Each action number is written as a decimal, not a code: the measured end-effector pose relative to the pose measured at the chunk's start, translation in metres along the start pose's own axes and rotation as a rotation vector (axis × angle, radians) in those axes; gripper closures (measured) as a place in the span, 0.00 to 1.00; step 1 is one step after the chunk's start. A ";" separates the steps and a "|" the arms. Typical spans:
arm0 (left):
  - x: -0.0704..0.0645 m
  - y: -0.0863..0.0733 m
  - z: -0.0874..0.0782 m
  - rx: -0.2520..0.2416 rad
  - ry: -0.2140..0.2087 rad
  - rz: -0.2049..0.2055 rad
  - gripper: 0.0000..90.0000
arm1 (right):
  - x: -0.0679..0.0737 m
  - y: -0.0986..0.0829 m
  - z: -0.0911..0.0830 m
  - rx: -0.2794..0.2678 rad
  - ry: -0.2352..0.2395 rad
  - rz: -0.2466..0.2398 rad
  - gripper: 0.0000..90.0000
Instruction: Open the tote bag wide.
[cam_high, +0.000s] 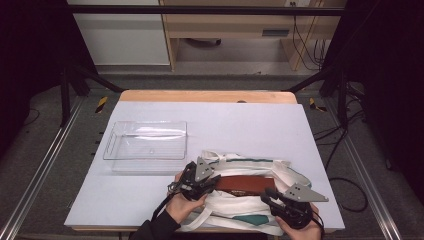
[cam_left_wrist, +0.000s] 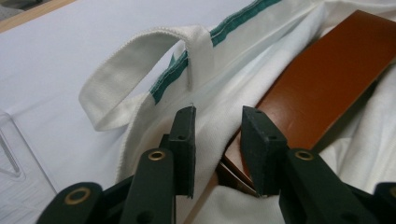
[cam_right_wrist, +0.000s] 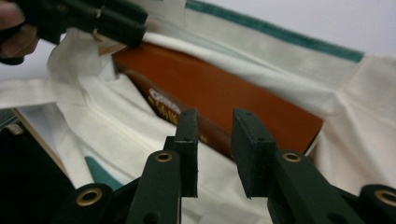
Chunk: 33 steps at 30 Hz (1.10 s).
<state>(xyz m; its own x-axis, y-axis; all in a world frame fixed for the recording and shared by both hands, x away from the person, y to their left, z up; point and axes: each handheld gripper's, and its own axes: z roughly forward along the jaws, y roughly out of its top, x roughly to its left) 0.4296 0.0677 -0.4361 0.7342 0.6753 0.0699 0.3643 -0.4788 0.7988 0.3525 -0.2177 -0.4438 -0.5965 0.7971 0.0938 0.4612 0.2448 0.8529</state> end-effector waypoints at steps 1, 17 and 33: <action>0.000 0.000 0.000 0.000 0.000 0.000 0.77 | 0.000 0.000 0.000 0.000 0.000 0.000 0.80; 0.017 0.004 0.013 0.037 0.030 -0.081 0.98 | 0.004 -0.019 0.028 0.162 0.004 -0.025 0.88; 0.026 -0.008 0.033 0.041 0.054 -0.110 0.95 | 0.002 -0.027 0.028 0.172 0.026 -0.020 0.95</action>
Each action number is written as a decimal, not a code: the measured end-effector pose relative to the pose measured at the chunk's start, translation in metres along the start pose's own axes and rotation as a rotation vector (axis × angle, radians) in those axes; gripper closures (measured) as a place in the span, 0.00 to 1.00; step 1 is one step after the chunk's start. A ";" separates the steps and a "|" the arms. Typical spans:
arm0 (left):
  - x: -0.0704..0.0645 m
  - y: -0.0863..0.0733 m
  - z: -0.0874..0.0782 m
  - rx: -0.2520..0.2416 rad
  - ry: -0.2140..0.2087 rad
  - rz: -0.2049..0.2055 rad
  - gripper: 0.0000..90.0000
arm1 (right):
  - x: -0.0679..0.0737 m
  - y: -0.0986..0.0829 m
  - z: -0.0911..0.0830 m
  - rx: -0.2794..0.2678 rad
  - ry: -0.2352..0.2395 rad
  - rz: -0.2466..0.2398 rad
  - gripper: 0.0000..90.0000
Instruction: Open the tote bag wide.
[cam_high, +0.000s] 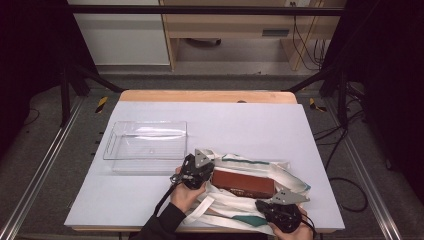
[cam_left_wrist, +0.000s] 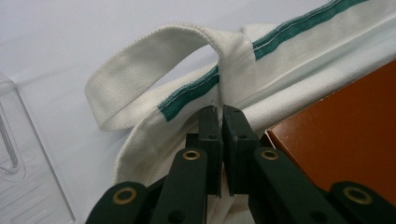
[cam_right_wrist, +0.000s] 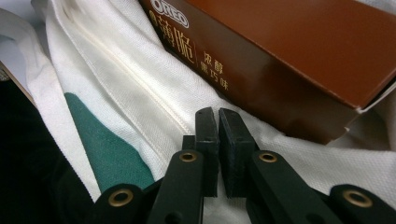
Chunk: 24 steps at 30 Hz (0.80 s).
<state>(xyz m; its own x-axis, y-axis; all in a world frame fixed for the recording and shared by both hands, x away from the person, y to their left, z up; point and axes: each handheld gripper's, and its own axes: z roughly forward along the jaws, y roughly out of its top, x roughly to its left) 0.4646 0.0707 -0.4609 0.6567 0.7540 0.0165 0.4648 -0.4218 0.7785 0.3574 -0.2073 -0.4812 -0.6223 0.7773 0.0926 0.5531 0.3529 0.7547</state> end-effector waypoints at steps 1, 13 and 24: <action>0.000 0.001 -0.002 -0.002 -0.007 -0.006 0.93 | 0.000 0.001 -0.001 -0.003 -0.005 -0.004 0.93; -0.002 0.002 -0.045 -0.149 -0.145 0.083 0.69 | -0.003 0.013 -0.032 -0.191 -0.116 -0.024 0.76; -0.017 0.001 -0.027 -0.051 -0.233 0.196 0.33 | -0.020 0.005 -0.036 -0.195 -0.212 0.031 0.62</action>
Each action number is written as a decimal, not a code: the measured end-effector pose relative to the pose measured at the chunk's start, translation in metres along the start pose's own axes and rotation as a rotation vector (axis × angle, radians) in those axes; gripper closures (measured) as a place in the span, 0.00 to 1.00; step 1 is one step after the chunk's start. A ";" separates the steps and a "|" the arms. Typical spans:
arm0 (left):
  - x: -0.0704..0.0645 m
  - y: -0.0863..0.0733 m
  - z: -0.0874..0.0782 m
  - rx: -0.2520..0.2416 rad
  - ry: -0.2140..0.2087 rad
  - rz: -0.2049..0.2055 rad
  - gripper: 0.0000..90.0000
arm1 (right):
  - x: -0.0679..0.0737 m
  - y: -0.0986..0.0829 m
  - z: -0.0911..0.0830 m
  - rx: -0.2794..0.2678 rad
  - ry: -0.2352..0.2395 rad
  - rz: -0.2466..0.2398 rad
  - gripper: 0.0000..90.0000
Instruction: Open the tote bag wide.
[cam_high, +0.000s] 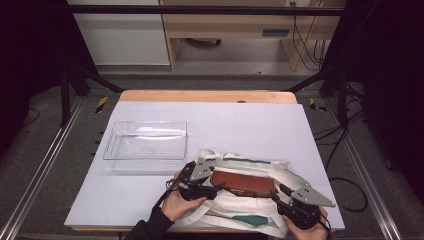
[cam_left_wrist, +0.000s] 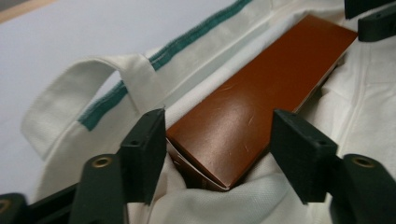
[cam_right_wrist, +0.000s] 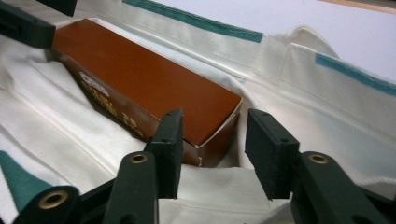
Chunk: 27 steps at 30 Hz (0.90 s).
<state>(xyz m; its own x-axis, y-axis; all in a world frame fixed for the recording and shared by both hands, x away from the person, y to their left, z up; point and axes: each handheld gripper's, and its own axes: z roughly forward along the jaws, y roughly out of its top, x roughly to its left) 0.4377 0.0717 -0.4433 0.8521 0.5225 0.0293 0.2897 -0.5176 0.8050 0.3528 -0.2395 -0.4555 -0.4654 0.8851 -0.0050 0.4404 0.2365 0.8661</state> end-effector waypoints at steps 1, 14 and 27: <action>0.001 0.001 0.006 0.019 -0.020 0.004 0.30 | -0.002 -0.001 0.001 -0.003 -0.003 -0.006 0.60; 0.007 0.005 0.031 0.085 -0.089 0.042 0.15 | -0.006 -0.006 0.005 0.017 0.021 0.015 0.55; -0.003 0.004 0.015 0.128 -0.121 0.019 0.33 | -0.014 -0.005 0.000 -0.046 -0.032 0.053 0.71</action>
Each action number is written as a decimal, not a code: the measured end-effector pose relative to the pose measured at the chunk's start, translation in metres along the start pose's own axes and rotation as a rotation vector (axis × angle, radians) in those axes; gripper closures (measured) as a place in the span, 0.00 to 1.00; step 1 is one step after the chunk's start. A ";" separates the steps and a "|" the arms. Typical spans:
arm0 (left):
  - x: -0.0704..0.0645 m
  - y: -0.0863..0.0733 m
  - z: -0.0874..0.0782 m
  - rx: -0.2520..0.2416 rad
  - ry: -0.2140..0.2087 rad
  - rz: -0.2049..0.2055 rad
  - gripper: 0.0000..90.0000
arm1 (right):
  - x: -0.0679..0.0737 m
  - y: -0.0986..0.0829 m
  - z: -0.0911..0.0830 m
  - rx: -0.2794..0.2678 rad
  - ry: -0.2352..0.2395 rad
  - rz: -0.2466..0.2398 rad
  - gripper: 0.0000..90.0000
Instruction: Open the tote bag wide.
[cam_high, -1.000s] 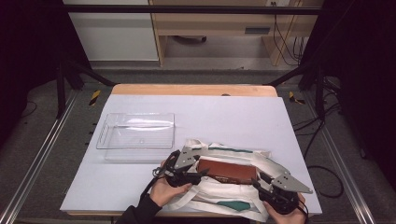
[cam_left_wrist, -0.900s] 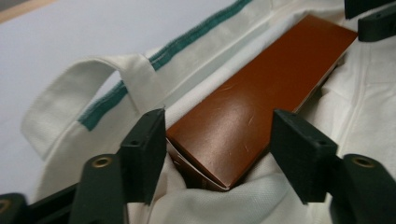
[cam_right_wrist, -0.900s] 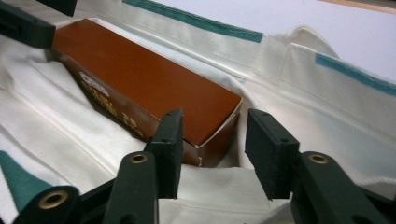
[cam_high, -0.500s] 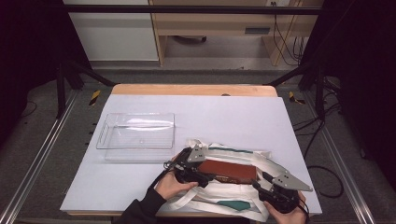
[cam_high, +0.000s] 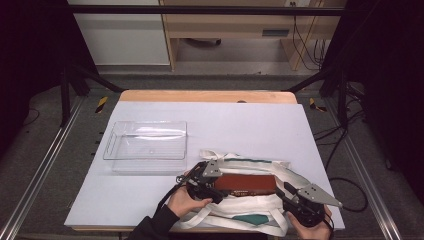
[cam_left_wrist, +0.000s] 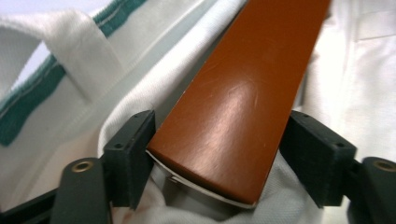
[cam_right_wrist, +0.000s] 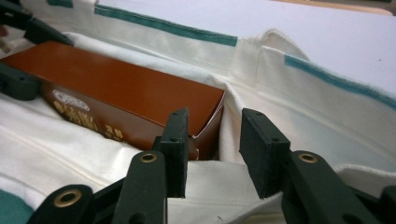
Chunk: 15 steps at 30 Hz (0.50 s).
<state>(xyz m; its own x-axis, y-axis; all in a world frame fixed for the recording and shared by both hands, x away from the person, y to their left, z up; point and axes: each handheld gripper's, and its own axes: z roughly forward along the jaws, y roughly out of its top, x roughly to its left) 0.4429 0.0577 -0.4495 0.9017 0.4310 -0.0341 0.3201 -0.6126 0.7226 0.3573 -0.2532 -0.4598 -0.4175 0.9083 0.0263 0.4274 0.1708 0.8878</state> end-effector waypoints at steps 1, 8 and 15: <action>-0.001 -0.001 -0.001 -0.005 -0.003 0.002 0.34 | 0.000 0.000 0.000 -0.002 -0.003 0.000 0.71; -0.007 -0.004 -0.002 -0.022 0.009 0.037 0.35 | -0.001 0.001 0.000 0.010 -0.010 -0.001 0.70; -0.003 0.010 0.002 0.011 0.012 0.097 0.26 | -0.001 0.006 -0.001 -0.029 -0.028 0.001 0.67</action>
<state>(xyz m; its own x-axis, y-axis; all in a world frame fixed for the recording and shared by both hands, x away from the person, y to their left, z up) 0.4441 0.0489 -0.4437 0.9252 0.3770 0.0440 0.2346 -0.6591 0.7145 0.3592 -0.2536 -0.4542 -0.3939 0.9190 0.0150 0.4044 0.1587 0.9007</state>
